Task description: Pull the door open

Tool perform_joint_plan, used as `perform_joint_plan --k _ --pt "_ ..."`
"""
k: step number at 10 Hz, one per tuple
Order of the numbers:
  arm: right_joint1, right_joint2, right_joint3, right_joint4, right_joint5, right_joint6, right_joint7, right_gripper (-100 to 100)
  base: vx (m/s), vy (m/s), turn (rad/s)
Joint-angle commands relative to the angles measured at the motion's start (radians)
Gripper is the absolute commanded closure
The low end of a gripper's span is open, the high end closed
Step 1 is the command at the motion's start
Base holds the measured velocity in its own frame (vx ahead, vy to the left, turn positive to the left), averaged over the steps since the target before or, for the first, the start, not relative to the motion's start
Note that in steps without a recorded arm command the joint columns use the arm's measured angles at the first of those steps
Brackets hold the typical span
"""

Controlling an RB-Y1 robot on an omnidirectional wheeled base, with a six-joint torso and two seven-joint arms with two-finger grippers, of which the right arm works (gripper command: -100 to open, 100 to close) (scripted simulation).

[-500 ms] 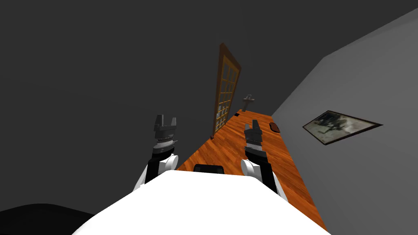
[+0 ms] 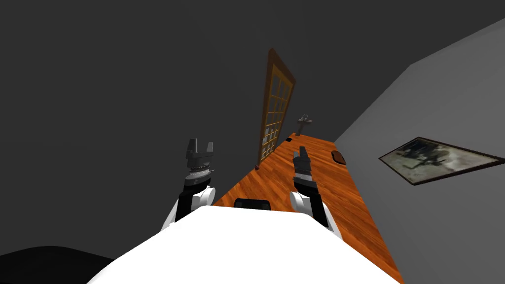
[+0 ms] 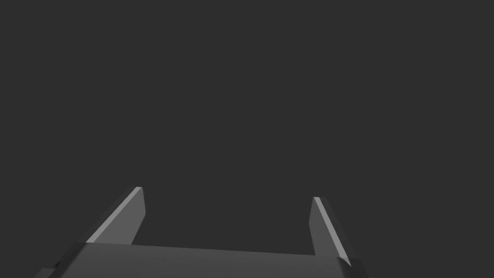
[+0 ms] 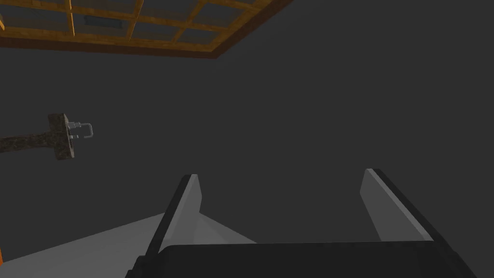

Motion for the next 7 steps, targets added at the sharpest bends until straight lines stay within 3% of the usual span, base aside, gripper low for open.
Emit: perform_joint_plan --k 1,7 --pt "-0.012 -0.004 0.002 0.032 0.010 -0.011 0.025 -100 0.087 -0.067 0.066" --pt "-0.065 -0.033 -0.013 0.170 0.039 -0.054 0.113 -100 0.086 -0.062 0.087"
